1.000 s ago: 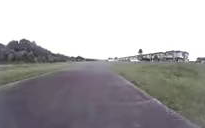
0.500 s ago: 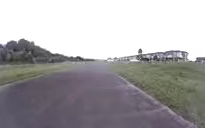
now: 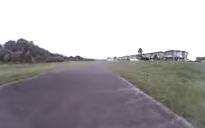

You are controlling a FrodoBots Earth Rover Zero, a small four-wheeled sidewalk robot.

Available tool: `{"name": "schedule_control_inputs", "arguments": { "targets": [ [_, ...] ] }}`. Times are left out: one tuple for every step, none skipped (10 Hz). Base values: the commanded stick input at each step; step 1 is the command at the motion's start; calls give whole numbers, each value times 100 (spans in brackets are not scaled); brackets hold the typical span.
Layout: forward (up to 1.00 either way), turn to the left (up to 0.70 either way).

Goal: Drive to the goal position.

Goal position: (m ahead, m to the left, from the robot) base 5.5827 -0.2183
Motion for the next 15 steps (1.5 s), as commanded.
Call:
{"name": "schedule_control_inputs", "arguments": {
  "targets": [
    [70,35],
    [70,35],
    [70,35],
    [70,17],
    [70,2],
    [70,2],
    [70,2],
    [70,2],
    [70,2],
    [70,2],
    [70,2],
    [70,2],
    [70,2],
    [70,2],
    [70,2]
  ]
}}
